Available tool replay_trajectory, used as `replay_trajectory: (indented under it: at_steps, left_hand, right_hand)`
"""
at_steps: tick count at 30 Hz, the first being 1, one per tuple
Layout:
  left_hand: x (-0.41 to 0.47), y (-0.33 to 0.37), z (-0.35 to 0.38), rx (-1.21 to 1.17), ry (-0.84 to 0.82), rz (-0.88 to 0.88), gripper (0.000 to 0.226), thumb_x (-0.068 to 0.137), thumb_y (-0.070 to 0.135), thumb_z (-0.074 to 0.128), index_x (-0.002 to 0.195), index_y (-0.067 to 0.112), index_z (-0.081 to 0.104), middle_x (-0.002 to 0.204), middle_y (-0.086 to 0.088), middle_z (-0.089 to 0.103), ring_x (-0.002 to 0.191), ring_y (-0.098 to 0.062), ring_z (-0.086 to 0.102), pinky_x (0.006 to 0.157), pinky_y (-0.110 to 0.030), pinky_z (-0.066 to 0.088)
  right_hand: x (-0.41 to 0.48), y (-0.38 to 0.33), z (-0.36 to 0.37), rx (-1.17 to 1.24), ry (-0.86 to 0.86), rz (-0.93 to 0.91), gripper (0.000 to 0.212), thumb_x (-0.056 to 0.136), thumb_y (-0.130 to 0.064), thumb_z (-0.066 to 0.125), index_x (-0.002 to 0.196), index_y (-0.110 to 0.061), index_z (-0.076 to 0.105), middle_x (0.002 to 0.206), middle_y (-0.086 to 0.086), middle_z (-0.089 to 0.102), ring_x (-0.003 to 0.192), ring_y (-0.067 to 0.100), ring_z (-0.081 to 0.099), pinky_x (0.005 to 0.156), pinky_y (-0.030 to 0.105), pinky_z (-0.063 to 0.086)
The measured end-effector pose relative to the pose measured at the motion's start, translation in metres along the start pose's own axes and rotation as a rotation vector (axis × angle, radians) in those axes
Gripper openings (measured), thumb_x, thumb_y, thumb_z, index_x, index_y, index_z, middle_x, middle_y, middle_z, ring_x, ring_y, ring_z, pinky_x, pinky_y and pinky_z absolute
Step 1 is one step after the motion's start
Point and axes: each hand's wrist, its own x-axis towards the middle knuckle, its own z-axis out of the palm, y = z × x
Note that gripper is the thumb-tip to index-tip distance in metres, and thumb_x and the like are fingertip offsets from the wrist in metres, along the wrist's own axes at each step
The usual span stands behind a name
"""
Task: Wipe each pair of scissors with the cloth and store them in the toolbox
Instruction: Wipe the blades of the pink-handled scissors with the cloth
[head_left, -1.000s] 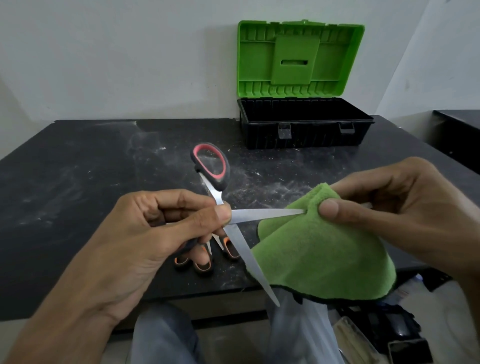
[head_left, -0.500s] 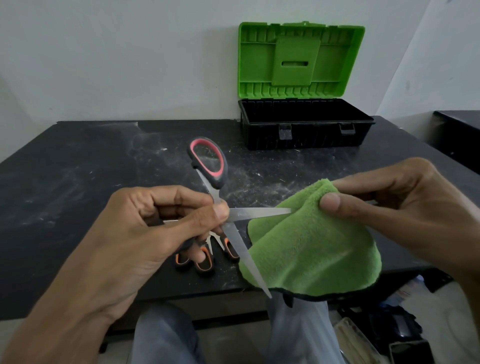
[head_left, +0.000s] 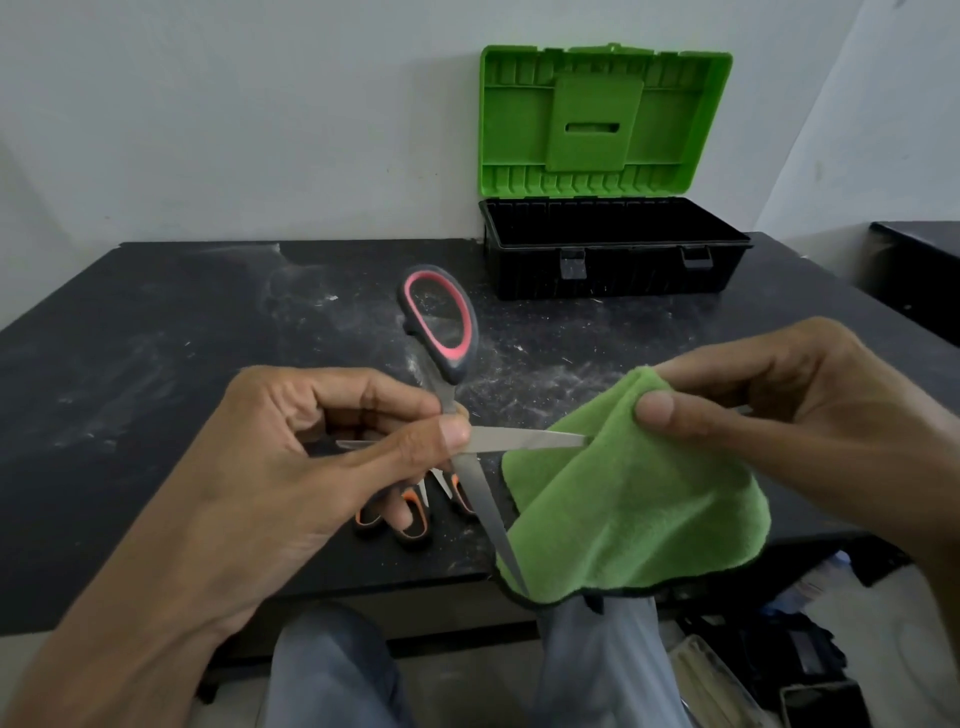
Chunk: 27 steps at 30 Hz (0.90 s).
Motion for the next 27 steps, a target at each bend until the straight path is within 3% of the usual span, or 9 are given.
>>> replay_trajectory:
  at_steps: [5, 11, 15, 19, 24, 27]
  left_hand:
    - [0.001, 0.000, 0.005, 0.017, -0.016, 0.021, 0.015, 0.059, 0.034, 0.079, 0.070, 0.024, 0.080, 0.057, -0.001, 0.070, 0.039, -0.012, 0.056, 0.045, -0.017, 0.044]
    - [0.000, 0.001, 0.001, -0.020, -0.003, 0.008, 0.016, 0.057, 0.033, 0.078, 0.069, 0.023, 0.080, 0.055, -0.005, 0.068, 0.039, -0.013, 0.055, 0.043, -0.016, 0.045]
    - [0.000, 0.005, 0.006, -0.032, -0.030, 0.016, 0.015, 0.059, 0.031, 0.079, 0.070, 0.020, 0.080, 0.057, 0.000, 0.070, 0.039, -0.013, 0.055, 0.045, -0.014, 0.043]
    - [0.003, -0.002, 0.003, -0.118, 0.017, -0.028, 0.023, 0.058, 0.029, 0.079, 0.073, 0.012, 0.080, 0.057, -0.004, 0.068, 0.040, -0.012, 0.052, 0.042, -0.016, 0.044]
    - [0.004, -0.008, -0.009, -0.232, 0.122, -0.078, 0.022, 0.056, 0.023, 0.079, 0.074, 0.010, 0.081, 0.060, -0.006, 0.067, 0.043, -0.008, 0.051, 0.041, -0.012, 0.042]
    - [0.005, -0.009, -0.008, -0.265, 0.171, -0.091, 0.024, 0.055, 0.025, 0.078, 0.073, 0.011, 0.081, 0.064, -0.007, 0.070, 0.048, -0.005, 0.054, 0.041, -0.012, 0.042]
  right_hand:
    - [0.000, -0.002, 0.010, -0.067, -0.114, 0.037, 0.019, 0.088, -0.033, 0.073, 0.100, -0.029, 0.086, 0.099, -0.008, 0.084, 0.095, 0.015, 0.081, 0.086, 0.042, 0.065]
    - [-0.001, -0.004, 0.007, 0.004, -0.025, 0.018, 0.018, 0.085, -0.029, 0.074, 0.095, -0.022, 0.087, 0.093, 0.000, 0.085, 0.088, 0.020, 0.082, 0.083, 0.044, 0.065]
    - [-0.001, -0.008, 0.016, -0.025, -0.127, 0.049, 0.017, 0.085, -0.030, 0.076, 0.096, -0.023, 0.087, 0.094, -0.002, 0.085, 0.089, 0.019, 0.082, 0.083, 0.042, 0.066]
    - [-0.001, -0.006, 0.016, 0.012, -0.005, 0.052, 0.017, 0.080, -0.031, 0.078, 0.088, -0.020, 0.087, 0.085, 0.002, 0.084, 0.080, 0.023, 0.082, 0.077, 0.038, 0.066]
    - [-0.007, -0.005, 0.006, 0.047, 0.147, 0.055, 0.018, 0.078, -0.035, 0.077, 0.086, -0.023, 0.087, 0.084, 0.006, 0.084, 0.079, 0.027, 0.082, 0.079, 0.051, 0.068]
    - [-0.008, -0.006, 0.007, 0.093, 0.141, 0.064, 0.017, 0.078, -0.034, 0.076, 0.087, -0.024, 0.087, 0.086, 0.005, 0.084, 0.081, 0.025, 0.083, 0.080, 0.045, 0.068]
